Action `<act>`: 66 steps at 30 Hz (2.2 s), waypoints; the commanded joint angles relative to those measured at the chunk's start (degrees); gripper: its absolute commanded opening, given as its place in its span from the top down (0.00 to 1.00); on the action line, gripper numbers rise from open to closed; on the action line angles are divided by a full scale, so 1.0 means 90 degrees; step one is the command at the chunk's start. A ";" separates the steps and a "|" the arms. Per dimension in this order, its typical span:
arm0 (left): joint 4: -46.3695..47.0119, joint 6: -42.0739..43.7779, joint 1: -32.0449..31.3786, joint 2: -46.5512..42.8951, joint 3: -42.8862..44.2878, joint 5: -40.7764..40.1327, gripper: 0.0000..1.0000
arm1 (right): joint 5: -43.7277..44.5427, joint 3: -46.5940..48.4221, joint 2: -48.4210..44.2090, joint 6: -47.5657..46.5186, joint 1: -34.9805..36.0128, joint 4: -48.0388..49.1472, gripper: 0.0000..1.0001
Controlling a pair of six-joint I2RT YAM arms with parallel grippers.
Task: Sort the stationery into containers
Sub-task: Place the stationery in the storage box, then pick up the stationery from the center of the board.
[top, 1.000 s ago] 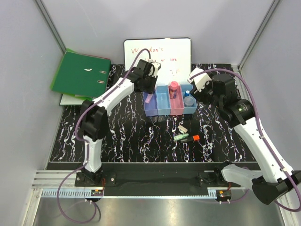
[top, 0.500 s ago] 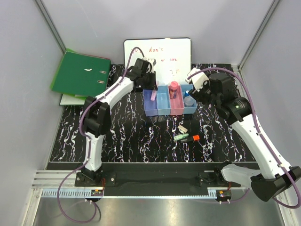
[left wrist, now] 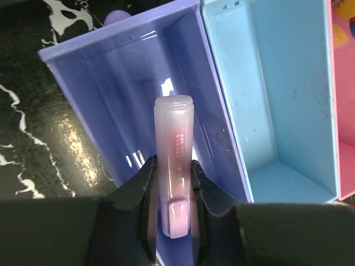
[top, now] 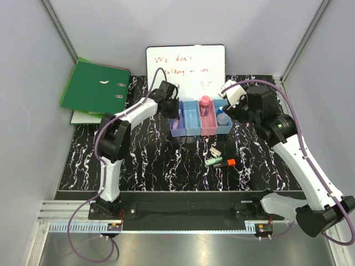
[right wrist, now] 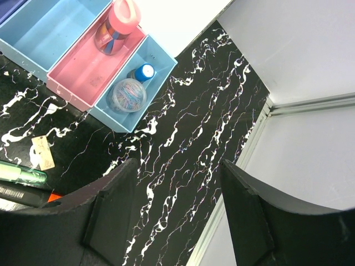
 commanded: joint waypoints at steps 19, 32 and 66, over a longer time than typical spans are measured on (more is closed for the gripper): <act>0.0365 0.0065 0.0061 -0.0260 0.0304 -0.0002 0.63 | 0.0151 0.0139 -0.0070 -0.0008 -0.0003 0.0165 0.31; 0.0404 0.0211 0.0061 -0.0533 0.0431 0.0212 0.94 | 0.0210 0.0110 -0.0128 -0.0028 0.0007 0.0165 0.31; -0.1149 0.5202 -0.3815 -0.0075 0.0596 0.0750 0.25 | 0.1597 -0.0329 -0.0910 0.0090 -0.0218 0.0555 0.26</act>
